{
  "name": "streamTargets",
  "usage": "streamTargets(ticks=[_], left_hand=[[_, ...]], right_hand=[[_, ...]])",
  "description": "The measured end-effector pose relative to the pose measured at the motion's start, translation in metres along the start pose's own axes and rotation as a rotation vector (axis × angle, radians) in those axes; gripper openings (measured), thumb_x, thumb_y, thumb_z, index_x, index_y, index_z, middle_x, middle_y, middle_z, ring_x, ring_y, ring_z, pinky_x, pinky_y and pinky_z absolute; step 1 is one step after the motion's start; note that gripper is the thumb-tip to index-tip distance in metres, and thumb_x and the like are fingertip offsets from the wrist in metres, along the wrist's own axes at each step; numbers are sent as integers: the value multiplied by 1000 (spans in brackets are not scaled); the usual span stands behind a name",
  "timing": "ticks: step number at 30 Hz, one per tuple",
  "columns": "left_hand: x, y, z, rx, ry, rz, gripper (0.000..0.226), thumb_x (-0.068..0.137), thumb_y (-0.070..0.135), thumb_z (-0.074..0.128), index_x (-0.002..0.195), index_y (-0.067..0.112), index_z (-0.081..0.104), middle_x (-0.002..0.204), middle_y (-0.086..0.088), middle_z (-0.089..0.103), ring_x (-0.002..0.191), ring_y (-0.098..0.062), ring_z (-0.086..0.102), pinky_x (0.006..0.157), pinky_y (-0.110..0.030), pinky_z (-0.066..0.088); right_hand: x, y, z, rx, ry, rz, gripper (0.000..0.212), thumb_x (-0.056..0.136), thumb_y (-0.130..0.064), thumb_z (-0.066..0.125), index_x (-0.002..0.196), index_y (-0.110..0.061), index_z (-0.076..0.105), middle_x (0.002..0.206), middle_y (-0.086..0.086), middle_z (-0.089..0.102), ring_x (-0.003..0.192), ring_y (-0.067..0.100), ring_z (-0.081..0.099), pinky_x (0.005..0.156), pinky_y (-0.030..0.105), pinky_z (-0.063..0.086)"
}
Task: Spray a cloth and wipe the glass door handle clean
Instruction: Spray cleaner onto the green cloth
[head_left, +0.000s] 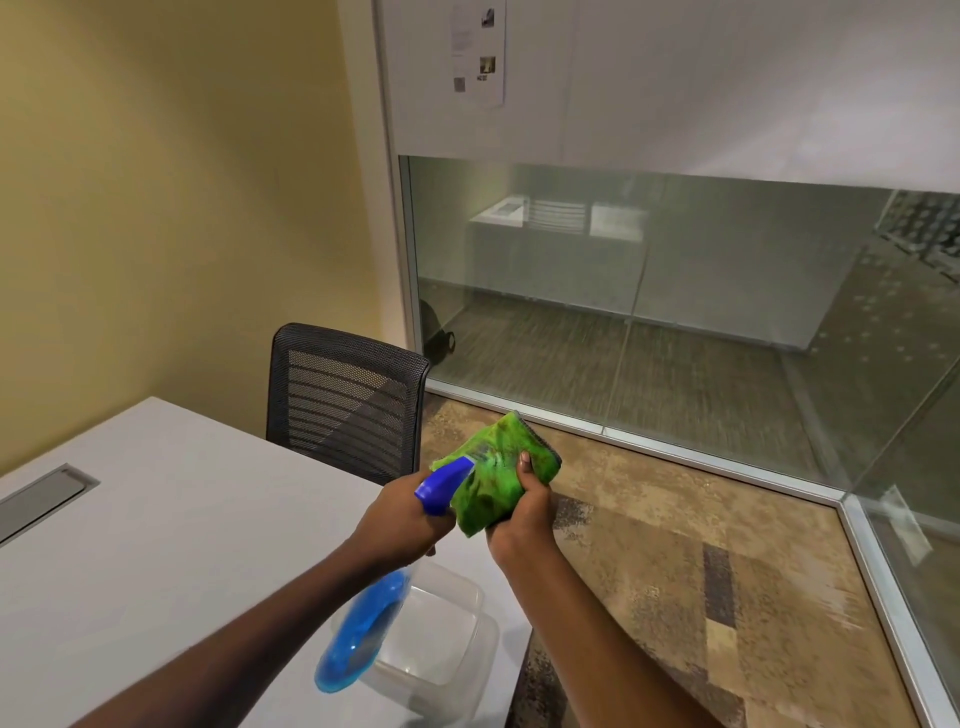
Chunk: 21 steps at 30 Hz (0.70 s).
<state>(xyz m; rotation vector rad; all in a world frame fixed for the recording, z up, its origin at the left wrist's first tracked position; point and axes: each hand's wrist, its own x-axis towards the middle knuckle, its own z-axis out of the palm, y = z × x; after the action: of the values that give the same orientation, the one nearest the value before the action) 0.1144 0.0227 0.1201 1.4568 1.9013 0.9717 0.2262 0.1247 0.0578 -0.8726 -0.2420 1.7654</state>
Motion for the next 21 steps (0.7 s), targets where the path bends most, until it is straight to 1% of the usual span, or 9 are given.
streamTargets(ticks=[2, 4, 9, 11, 13, 15, 17, 18, 21], left_hand=[[1, 1, -1, -22, -16, 19, 13, 76, 19, 67, 86, 20, 59, 66, -3, 65, 54, -19, 65, 62, -39, 56], [2, 0, 0, -15, -39, 20, 15, 80, 16, 69, 90, 20, 59, 70, -4, 66, 56, -20, 66, 60, -35, 56], [6, -5, 4, 16, -33, 17, 17, 84, 17, 70, 86, 24, 55, 68, -1, 65, 57, -17, 67, 55, -22, 52], [7, -7, 3, -21, -19, 24, 14, 81, 24, 69, 86, 25, 56, 66, -2, 66, 57, -18, 67, 58, -28, 55], [9, -8, 2, -77, -2, 35, 17, 77, 29, 67, 90, 25, 58, 68, -3, 67, 57, -21, 68, 61, -36, 57], [11, -12, 2, -114, 9, 55, 16, 82, 18, 69, 93, 23, 58, 67, -1, 67, 57, -21, 67, 62, -38, 57], [12, -15, 4, -124, 16, 88, 20, 87, 9, 68, 92, 24, 56, 65, 3, 67, 56, -18, 66, 61, -34, 56], [12, -16, 4, -136, 18, 103, 21, 87, 7, 67, 92, 24, 55, 66, 4, 67, 57, -17, 65, 61, -32, 56], [11, -22, 5, -222, 28, 142, 22, 87, 7, 68, 94, 24, 55, 74, -4, 66, 59, -19, 65, 60, -31, 57]], right_hand=[[2, 2, 0, -17, -3, 2, 47, 84, -34, 70, 126, -15, 60, 117, 15, 70, 102, 37, 67, 86, 54, 55], [4, 3, -1, -15, -5, -3, 45, 85, -32, 70, 126, -15, 60, 117, 15, 70, 102, 37, 67, 86, 53, 56], [5, 4, -1, -17, -25, -8, 44, 85, -28, 69, 126, -14, 60, 117, 15, 70, 104, 37, 67, 87, 52, 55], [5, 5, -1, -10, -26, -10, 45, 84, -26, 69, 126, -13, 60, 117, 16, 70, 104, 38, 67, 86, 52, 55], [7, 6, 0, 2, -24, -14, 47, 82, -25, 70, 126, -12, 60, 117, 17, 70, 104, 39, 67, 89, 55, 54], [9, 8, -1, 6, -24, -13, 48, 80, -24, 71, 126, -12, 61, 116, 18, 70, 104, 40, 67, 92, 59, 51], [10, 9, -2, 7, -21, -7, 49, 78, -24, 72, 125, -13, 61, 116, 18, 70, 104, 41, 66, 92, 61, 50], [12, 10, -3, 12, -24, -7, 51, 76, -24, 73, 125, -13, 61, 117, 18, 70, 105, 41, 66, 92, 63, 49], [14, 13, -5, 10, -16, -5, 56, 74, -24, 74, 126, -12, 60, 119, 18, 69, 105, 41, 66, 90, 62, 50]])
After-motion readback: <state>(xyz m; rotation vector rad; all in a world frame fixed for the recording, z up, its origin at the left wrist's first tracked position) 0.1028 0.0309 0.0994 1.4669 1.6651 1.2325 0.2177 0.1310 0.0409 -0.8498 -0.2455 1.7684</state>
